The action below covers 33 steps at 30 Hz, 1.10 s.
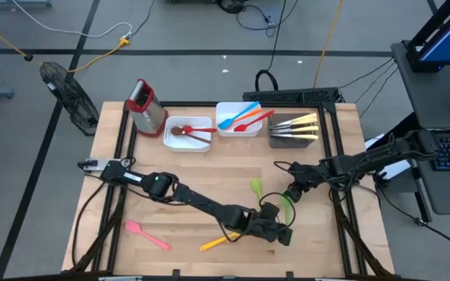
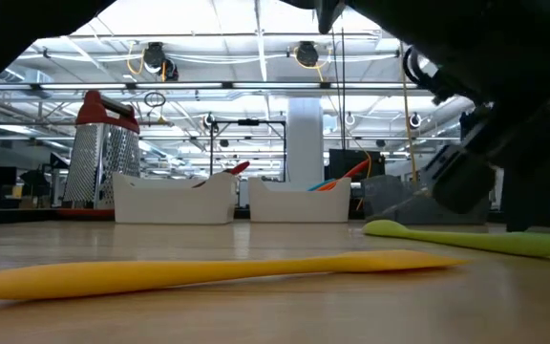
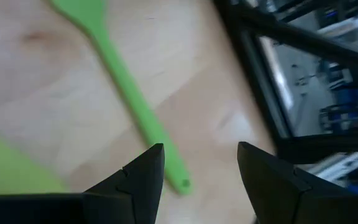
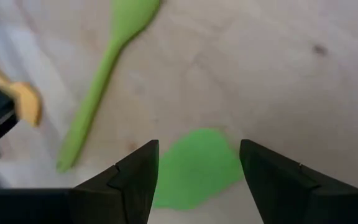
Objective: Pick & Place Kitchen Items
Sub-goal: Put the green spatula into the right white bin
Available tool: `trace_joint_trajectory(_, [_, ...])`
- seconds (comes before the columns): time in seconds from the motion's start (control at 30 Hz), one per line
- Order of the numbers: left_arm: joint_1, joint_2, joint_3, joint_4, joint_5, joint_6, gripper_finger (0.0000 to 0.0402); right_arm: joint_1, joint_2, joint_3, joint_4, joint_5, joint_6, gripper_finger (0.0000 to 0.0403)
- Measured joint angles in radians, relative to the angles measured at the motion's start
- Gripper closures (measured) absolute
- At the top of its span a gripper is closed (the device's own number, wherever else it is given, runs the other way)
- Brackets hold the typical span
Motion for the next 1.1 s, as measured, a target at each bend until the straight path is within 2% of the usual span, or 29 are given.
trace_joint_trajectory(0.23, [0.011,-0.063,0.0,-0.106,0.001,0.01,0.0192,0.002,0.0,0.0,0.031,-0.025,-0.027,0.0184])
trace_joint_trajectory(0.37, [0.011,-0.109,0.0,-0.198,-0.031,0.055,0.0192,0.003,-0.014,0.0,0.028,-0.042,-0.087,0.0184])
trace_joint_trajectory(0.53, [0.006,-0.191,0.0,-0.35,-0.07,0.101,0.0192,0.003,-0.07,0.001,0.002,-0.139,-0.152,0.0184])
trace_joint_trajectory(0.67, [-0.003,-0.236,0.0,-0.456,-0.101,0.109,0.0192,0.02,-0.101,0.001,-0.073,-0.269,-0.123,0.0184])
trace_joint_trajectory(0.73, [-0.005,-0.251,0.0,-0.505,-0.112,0.109,0.0192,0.057,-0.103,0.001,-0.122,-0.288,-0.098,0.0184])
trace_joint_trajectory(0.9, [-0.004,-0.275,0.0,-0.538,-0.124,0.106,0.0192,0.167,-0.098,0.001,-0.131,-0.245,0.029,0.0184])
trace_joint_trajectory(1.1, [0.0,-0.273,0.0,-0.541,-0.124,0.108,0.0192,0.28,-0.02,0.002,0.042,-0.136,0.199,0.0184])
